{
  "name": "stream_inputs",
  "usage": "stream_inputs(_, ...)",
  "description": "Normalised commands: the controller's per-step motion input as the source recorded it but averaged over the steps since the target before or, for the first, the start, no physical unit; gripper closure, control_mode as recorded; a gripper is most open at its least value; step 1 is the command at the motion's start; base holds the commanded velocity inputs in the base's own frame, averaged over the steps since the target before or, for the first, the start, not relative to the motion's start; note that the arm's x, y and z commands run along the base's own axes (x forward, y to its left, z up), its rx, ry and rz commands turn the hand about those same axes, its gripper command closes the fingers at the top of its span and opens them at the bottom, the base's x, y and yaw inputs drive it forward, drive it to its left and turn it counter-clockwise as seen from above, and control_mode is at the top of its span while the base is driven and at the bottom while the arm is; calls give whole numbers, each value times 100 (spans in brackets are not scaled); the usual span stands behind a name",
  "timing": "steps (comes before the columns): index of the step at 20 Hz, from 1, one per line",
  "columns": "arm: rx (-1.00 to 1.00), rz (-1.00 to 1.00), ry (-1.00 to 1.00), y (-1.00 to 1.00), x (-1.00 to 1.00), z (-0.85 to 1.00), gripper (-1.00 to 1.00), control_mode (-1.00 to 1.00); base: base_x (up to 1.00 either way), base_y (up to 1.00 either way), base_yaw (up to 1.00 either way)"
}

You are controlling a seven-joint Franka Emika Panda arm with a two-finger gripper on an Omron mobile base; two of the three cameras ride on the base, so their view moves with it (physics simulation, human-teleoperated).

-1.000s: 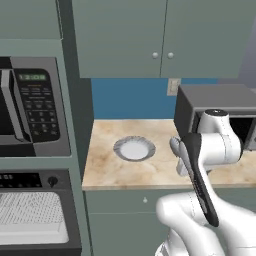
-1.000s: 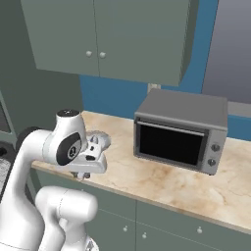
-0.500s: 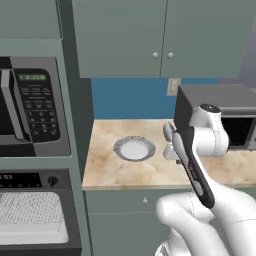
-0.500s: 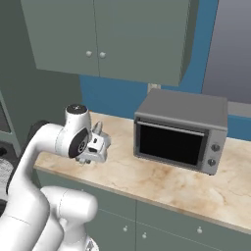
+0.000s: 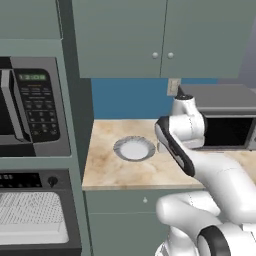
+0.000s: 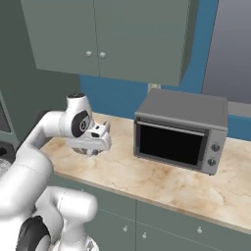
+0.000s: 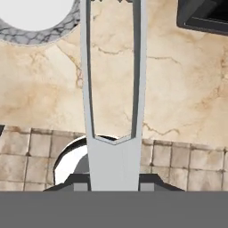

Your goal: Pick up the tongs from the counter and place them near the plate next to the oven.

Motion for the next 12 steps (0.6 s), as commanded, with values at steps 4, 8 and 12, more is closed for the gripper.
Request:
stream_inputs(4,-6,0,10,-29,17,-79,100,-100,0,0,0)
stream_inputs(8,4,0,0,-27,0,-83,100,-100,0,0,0)
stream_inputs(12,15,0,-21,0,1,-11,100,-100,0,0,0)
